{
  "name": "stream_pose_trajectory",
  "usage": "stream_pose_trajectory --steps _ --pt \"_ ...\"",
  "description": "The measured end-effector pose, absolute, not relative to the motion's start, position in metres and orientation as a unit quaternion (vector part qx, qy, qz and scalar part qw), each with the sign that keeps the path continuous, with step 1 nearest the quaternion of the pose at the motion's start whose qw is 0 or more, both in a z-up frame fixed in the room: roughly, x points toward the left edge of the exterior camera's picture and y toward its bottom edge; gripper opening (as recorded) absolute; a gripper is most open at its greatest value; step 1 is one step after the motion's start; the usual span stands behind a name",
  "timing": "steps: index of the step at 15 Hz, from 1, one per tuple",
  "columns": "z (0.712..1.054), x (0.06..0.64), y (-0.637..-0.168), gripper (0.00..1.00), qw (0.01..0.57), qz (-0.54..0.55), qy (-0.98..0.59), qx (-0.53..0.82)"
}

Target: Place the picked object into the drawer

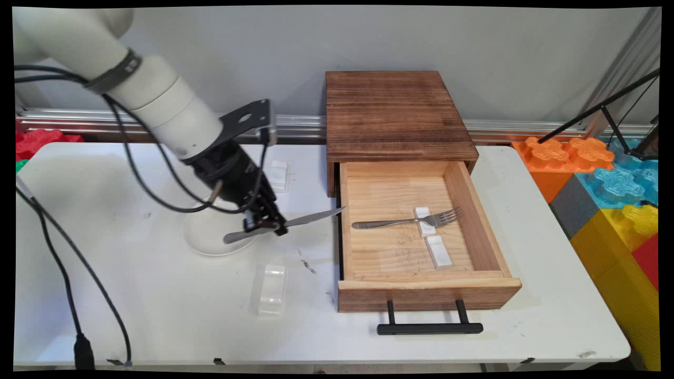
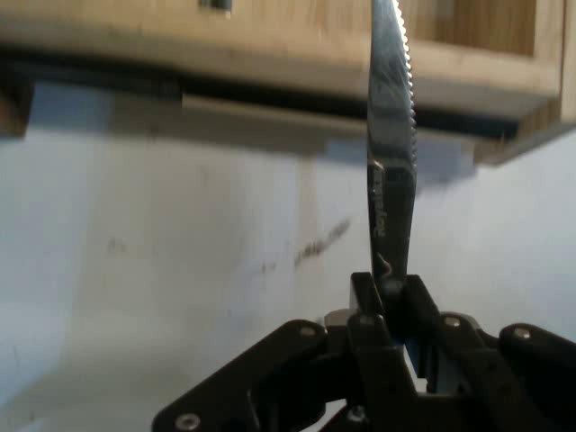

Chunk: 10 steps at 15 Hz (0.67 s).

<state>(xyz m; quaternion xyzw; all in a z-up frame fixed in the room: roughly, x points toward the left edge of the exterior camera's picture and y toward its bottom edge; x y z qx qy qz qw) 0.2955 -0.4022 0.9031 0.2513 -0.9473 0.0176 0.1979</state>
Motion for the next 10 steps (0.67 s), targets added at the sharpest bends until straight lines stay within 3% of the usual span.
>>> stream_pose_trajectory --steps 10 --pt "0.923 0.213 -0.43 0.0 0.215 0.018 -0.951 0.22"
